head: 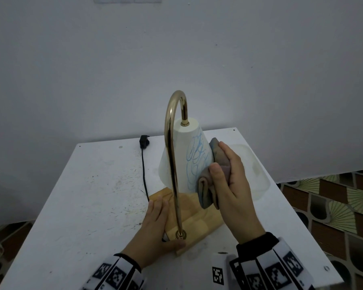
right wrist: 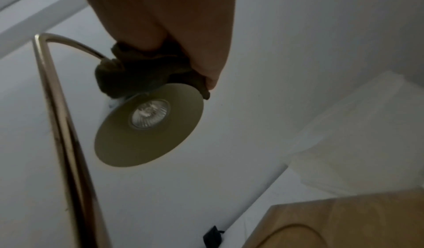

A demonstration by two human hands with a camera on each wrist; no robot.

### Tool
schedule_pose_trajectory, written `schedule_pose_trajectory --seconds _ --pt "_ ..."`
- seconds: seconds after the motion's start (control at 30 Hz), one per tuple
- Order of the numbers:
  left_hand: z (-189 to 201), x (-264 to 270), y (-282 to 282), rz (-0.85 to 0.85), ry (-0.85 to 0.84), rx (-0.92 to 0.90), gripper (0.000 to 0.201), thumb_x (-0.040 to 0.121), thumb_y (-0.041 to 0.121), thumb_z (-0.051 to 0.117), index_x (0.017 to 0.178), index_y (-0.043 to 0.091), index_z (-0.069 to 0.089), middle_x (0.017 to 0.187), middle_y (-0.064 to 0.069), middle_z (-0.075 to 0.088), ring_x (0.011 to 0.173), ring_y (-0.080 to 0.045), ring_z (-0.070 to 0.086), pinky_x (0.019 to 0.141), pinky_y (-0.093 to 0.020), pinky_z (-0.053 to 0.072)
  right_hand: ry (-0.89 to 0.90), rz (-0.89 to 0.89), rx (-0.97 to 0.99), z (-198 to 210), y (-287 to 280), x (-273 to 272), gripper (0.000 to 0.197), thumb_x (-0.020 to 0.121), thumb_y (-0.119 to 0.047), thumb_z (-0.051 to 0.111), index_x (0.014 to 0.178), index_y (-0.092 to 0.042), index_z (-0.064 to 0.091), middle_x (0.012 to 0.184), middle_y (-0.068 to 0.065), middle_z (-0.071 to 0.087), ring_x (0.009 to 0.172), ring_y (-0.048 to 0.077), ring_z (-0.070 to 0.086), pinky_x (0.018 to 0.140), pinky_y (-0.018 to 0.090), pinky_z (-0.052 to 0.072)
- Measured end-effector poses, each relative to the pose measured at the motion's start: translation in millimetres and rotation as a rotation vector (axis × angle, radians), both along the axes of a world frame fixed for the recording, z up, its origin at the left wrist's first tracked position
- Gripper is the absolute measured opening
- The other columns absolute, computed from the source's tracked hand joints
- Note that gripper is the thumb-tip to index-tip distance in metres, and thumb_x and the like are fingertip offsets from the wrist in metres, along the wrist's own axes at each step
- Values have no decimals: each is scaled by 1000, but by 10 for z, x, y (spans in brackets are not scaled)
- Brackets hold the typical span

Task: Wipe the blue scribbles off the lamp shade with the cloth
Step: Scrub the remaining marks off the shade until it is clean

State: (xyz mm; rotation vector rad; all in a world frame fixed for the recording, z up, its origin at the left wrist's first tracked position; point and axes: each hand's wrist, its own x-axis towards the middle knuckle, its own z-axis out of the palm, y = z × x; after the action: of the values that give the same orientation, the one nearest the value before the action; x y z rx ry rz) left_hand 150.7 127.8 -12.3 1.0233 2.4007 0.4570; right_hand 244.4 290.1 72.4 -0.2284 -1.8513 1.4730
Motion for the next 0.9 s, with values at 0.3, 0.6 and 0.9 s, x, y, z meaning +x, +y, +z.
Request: schedule_pose_trajectory --seconds 0.3,0.6,0.9 --pt "-53 -26 1 -19 10 25 148 31 103 16 149 19 -11 155 7 -23 140 -17 -28 117 -36 -9 90 -78 274 -83 -190 1 52 93 -32 41 143 -20 29 151 -5 28 140 13 24 114 30 24" --pt "-32 -25 1 -19 4 8 152 26 103 14 150 18 -9 155 5 -22 130 -9 -32 109 -26 -12 34 -81 -31 -129 -74 18 47 89 -45 37 134 -31 36 140 -10 43 131 6 38 108 39 36" --pt "-24 -4 14 -12 26 13 149 29 103 13 149 19 -10 155 7 -23 133 -11 -31 111 -29 -11 101 -106 221 -23 -201 12 45 96 -31 34 140 -22 33 146 -6 35 137 14 30 112 29 27"
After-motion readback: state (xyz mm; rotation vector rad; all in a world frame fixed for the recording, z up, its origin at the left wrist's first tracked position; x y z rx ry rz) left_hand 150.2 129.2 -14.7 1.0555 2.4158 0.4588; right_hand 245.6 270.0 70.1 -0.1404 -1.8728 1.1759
